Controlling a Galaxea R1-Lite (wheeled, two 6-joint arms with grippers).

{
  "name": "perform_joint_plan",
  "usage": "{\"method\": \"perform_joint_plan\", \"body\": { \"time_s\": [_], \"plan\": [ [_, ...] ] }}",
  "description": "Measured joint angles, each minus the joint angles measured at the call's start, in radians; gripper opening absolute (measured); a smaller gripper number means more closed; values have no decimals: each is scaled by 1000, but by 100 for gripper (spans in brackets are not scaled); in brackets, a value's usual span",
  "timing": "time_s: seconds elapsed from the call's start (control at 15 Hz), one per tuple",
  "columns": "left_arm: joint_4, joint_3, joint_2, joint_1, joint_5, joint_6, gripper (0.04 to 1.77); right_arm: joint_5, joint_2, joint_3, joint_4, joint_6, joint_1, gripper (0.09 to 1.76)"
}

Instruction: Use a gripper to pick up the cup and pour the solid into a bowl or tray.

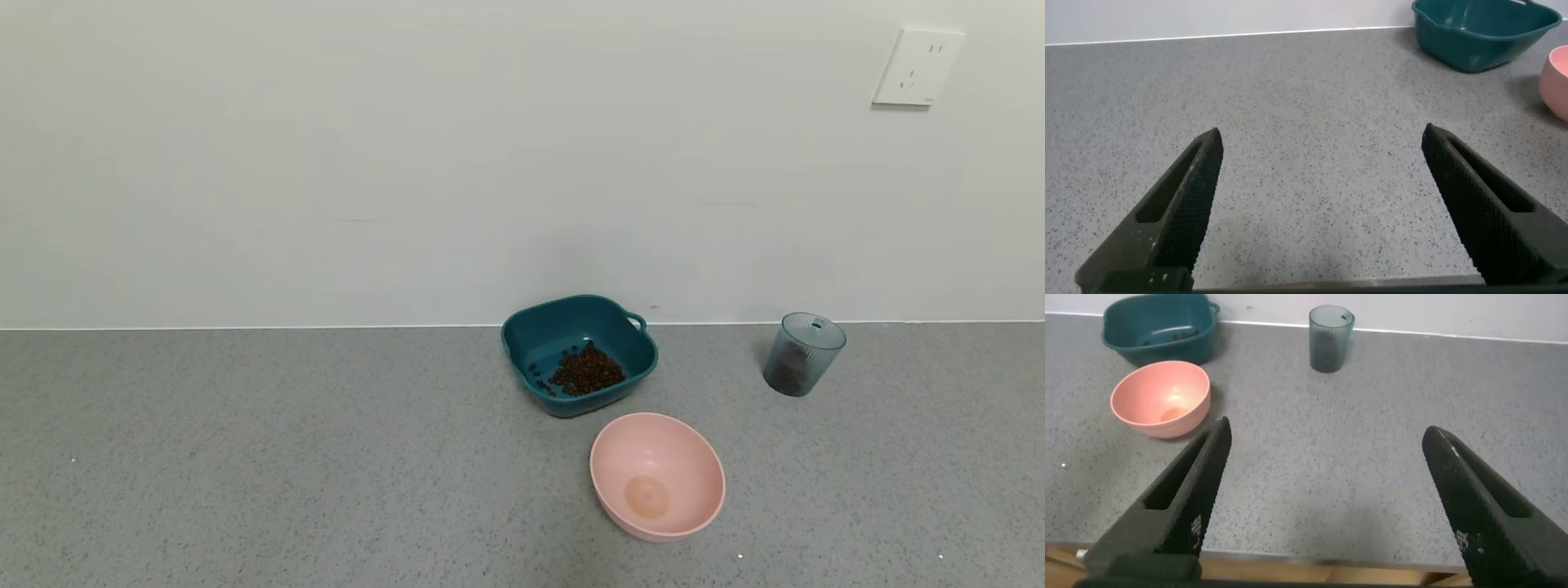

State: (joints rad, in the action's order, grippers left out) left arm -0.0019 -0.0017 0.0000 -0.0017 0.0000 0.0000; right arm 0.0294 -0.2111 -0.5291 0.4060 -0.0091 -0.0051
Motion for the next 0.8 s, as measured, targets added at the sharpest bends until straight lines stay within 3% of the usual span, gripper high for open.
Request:
{"method": "perform_joint_plan", "body": {
  "time_s": [0.8],
  "plan": [
    [0, 0, 0, 0, 0, 0, 175, -13, 203, 247, -281, 6, 4, 170]
  ]
}}
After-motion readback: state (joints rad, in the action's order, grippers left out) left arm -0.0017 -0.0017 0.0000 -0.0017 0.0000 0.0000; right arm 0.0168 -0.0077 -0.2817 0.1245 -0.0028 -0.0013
